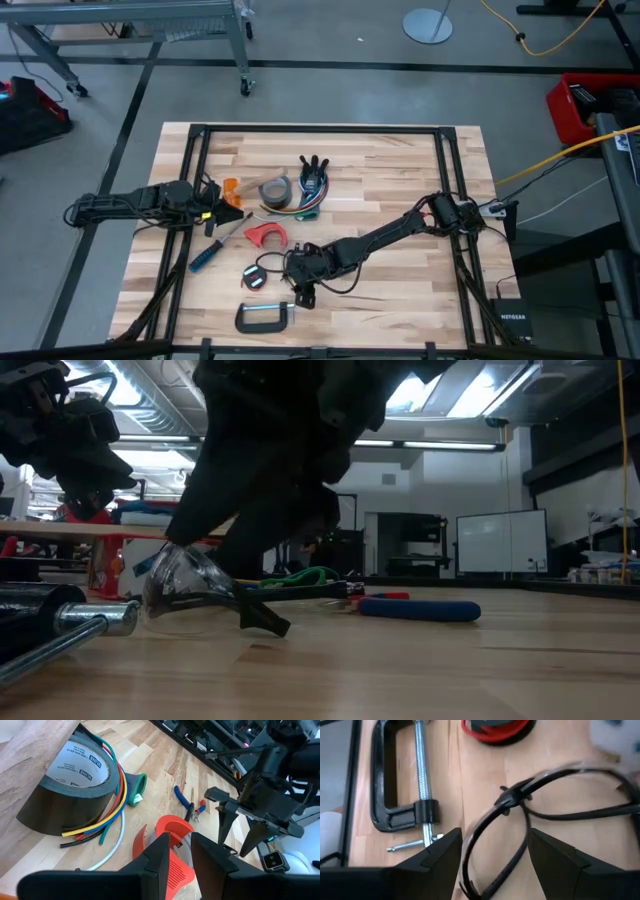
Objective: Coil cords
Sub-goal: Put the safety goggles on the top center of the table
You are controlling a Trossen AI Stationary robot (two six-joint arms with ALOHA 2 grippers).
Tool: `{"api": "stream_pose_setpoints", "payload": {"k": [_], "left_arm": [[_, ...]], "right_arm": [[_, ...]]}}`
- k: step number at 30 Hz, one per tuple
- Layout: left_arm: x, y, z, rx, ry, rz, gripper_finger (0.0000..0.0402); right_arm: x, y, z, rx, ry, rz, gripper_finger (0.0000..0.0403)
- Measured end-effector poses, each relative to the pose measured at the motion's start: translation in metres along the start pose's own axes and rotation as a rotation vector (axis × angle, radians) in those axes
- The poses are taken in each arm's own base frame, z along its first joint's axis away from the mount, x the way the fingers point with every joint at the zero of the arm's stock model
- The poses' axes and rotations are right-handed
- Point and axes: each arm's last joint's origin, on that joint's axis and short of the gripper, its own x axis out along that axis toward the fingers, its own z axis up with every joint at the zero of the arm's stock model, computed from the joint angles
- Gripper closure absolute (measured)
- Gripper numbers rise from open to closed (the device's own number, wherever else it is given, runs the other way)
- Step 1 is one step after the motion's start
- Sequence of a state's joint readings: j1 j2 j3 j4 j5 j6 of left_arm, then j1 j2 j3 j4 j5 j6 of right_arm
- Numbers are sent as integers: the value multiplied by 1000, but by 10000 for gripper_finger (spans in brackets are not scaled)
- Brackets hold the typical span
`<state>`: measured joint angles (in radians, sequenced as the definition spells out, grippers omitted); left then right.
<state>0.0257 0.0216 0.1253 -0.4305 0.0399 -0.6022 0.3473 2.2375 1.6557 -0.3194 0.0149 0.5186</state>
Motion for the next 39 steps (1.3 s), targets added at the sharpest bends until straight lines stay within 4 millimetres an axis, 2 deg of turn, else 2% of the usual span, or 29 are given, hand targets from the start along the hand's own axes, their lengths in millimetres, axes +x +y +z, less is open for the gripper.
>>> {"api": "stream_pose_setpoints", "payload": {"k": [5, 12, 16, 22, 23, 26, 31, 35, 39], "left_arm": [[0, 0, 0, 0, 1, 1, 329], [0, 0, 0, 1, 1, 1, 329], [0, 0, 0, 9, 1, 1, 329], [0, 0, 0, 13, 2, 2, 329], [0, 0, 0, 13, 3, 2, 329], [0, 0, 0, 14, 3, 2, 329], [0, 0, 0, 15, 4, 3, 329], [0, 0, 0, 15, 4, 3, 329], [0, 0, 0, 15, 4, 3, 329]], "right_arm": [[13, -1, -6, 0, 34, 52, 174], [15, -3, -7, 3, 36, 42, 179], [16, -9, -4, 12, 37, 35, 233], [15, -18, 0, 23, 64, 73, 377], [15, -20, 1, 14, 75, 87, 385], [13, -24, 1, 25, 109, 100, 374], [-5, -28, 6, -2, 146, 69, 386], [-29, -29, 15, -16, 127, 12, 385], [-56, -41, 26, -56, 97, -105, 386]]}}
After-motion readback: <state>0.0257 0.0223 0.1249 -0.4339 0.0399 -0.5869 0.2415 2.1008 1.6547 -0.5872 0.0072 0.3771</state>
